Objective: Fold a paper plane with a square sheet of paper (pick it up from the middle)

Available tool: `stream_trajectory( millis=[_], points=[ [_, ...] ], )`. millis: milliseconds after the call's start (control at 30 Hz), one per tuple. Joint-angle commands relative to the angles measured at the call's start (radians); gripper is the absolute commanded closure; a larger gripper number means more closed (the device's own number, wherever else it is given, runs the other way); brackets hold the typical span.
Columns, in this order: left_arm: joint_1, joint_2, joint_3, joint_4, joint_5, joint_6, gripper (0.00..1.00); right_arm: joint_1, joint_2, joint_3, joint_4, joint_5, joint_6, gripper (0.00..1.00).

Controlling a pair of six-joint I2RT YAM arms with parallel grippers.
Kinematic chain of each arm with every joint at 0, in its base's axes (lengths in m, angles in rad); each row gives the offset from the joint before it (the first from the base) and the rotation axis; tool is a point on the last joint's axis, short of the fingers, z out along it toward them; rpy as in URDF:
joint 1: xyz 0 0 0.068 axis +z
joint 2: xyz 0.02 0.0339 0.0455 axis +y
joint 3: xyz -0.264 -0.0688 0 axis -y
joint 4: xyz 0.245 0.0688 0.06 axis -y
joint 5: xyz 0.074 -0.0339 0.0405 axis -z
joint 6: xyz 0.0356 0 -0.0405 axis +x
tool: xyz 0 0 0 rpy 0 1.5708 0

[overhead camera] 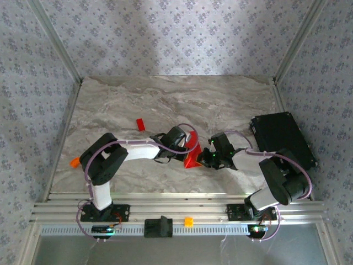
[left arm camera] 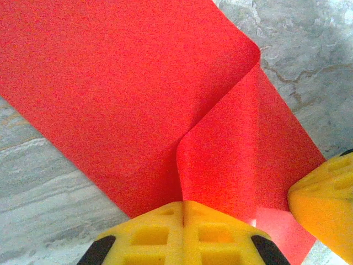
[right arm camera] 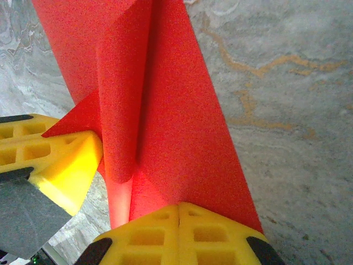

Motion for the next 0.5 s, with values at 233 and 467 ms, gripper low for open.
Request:
stream_trajectory(
  millis=[233, 467],
  points=[
    [-0.003, -0.024, 0.023, 0.029, 0.012, 0.025, 0.95, -0.010, 0.032, -0.026, -0.091, 0.035, -0.025, 0.94],
    [0.000, -0.018, 0.024, 0.033, 0.008, 0.029, 0.95, -0.013, 0.030, -0.031, -0.088, 0.034, -0.024, 0.94]
  ],
)
